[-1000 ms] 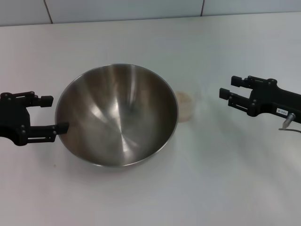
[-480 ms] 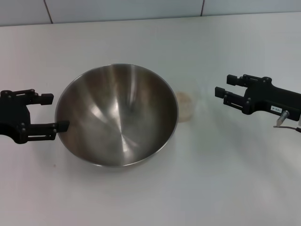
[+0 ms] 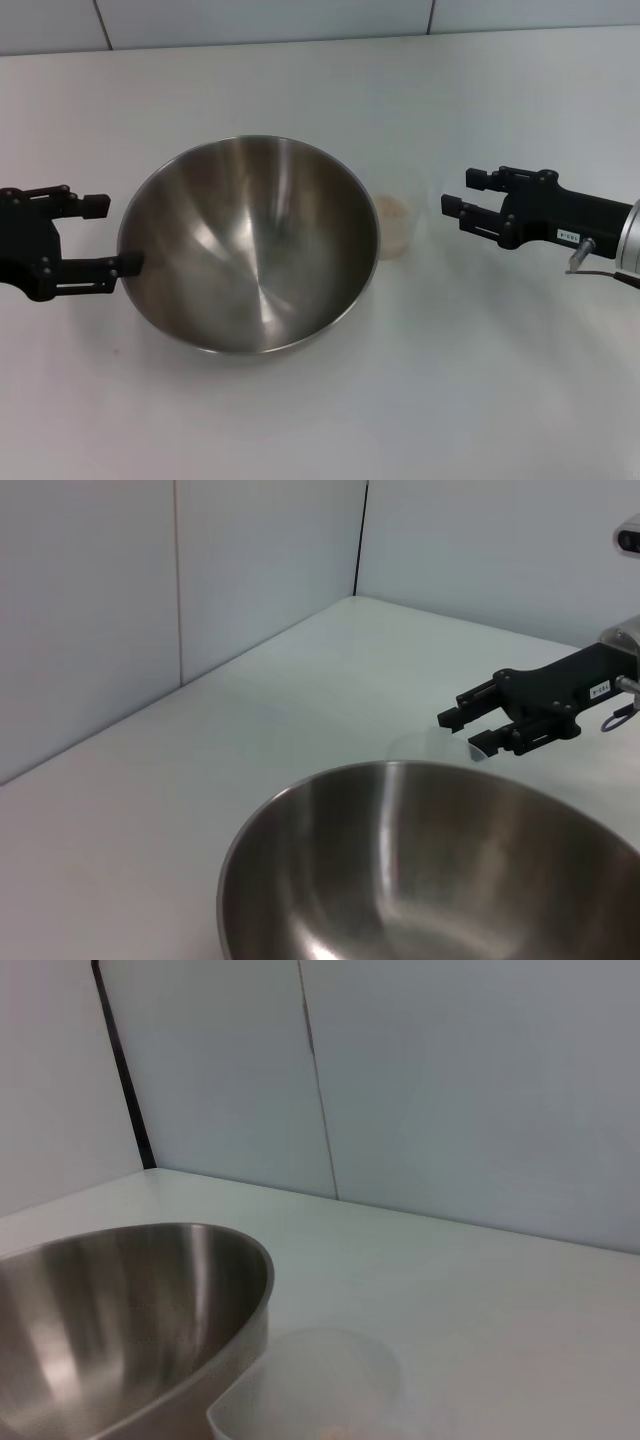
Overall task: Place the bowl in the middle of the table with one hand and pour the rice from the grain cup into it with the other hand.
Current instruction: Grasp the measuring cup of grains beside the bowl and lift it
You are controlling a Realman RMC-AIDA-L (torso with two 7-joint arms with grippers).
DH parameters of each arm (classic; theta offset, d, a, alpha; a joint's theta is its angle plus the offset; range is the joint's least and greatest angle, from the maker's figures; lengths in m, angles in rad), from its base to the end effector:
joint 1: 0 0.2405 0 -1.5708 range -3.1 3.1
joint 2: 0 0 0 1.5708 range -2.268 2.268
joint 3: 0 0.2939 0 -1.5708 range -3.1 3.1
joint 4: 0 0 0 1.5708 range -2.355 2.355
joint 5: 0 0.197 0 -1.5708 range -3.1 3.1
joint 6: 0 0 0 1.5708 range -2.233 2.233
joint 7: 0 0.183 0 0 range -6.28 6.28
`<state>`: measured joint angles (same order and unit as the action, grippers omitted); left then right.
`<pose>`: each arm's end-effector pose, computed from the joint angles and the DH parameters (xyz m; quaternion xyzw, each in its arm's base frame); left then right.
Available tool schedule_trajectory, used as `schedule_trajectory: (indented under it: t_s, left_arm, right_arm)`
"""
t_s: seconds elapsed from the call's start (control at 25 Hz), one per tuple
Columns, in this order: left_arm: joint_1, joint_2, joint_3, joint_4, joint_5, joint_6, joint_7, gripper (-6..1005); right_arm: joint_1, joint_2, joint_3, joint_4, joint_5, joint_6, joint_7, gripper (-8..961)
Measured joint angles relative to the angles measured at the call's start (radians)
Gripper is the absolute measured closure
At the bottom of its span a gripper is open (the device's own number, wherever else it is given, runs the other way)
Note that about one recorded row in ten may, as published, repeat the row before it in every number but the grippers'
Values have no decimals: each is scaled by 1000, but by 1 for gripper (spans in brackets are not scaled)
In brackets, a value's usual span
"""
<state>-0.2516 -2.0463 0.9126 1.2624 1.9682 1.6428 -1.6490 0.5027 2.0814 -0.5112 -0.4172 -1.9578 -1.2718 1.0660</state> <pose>-0.2858 0.3053 0.0148 -0.9593 -0.1811 -0.1262 0.1759 0.3242 0.3625 -0.0660 -0.9004 0.2443 0.2254 0.2807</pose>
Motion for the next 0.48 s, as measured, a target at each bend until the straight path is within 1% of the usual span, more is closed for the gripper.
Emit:
schedule_trajectory:
  t_s: [0.24, 0.48]
  left_arm:
    - [0, 0, 0, 0, 0, 0, 1, 190]
    - [-1, 0, 0, 0, 0, 0, 10, 189]
  right_arm:
    - [4, 1, 0, 0, -1, 4, -1, 404]
    - [13, 3, 0, 1, -1, 37, -5, 404]
